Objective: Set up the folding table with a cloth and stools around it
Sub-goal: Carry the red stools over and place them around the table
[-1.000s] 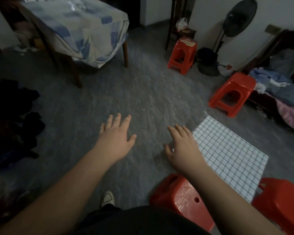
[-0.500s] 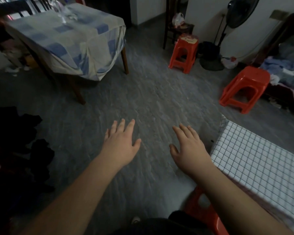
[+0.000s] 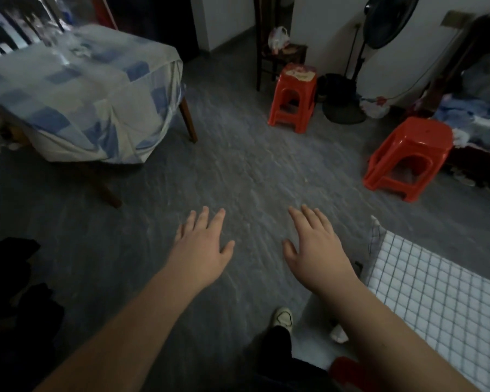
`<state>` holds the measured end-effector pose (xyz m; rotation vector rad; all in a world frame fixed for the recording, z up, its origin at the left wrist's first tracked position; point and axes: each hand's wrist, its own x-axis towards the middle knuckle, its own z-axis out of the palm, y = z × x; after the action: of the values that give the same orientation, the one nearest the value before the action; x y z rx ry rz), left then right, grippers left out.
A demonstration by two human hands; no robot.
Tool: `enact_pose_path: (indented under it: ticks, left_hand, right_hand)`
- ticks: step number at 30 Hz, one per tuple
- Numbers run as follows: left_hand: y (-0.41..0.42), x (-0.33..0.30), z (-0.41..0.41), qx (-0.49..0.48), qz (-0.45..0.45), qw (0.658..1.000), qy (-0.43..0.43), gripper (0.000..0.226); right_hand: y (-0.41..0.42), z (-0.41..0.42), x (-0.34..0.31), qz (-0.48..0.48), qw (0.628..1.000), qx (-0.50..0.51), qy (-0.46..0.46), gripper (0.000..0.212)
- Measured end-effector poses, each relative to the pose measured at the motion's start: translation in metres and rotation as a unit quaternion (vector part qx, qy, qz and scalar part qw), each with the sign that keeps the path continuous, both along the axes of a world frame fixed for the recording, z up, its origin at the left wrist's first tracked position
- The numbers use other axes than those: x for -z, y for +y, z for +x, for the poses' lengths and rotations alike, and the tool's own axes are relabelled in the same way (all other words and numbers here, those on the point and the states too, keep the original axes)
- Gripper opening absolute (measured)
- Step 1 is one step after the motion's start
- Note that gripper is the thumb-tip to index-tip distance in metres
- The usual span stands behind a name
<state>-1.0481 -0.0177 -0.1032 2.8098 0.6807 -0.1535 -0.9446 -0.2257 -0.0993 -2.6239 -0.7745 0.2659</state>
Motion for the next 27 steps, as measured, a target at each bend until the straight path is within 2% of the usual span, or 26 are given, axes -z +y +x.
enact_pose_path:
  ticks: [7, 14, 27]
  left_hand:
    - [0.017, -0.014, 0.162, 0.003, -0.011, 1.0, -0.012, 0.073]
    - [0.059, -0.016, 0.284, -0.009, -0.032, 0.999, -0.015, 0.072]
    - [0.217, 0.009, 0.548, 0.048, -0.039, 0.998, 0.001, 0.074]
  right_hand:
    - [0.02, 0.155, -0.009, -0.022, 1.0, -0.014, 0.007, 0.068]
    - [0.061, 0.276, -0.014, -0.024, 1.0, -0.016, 0.01, 0.068]
    - [0.213, 0.531, -0.005, -0.067, 0.998, -0.009, -0.016, 0.067]
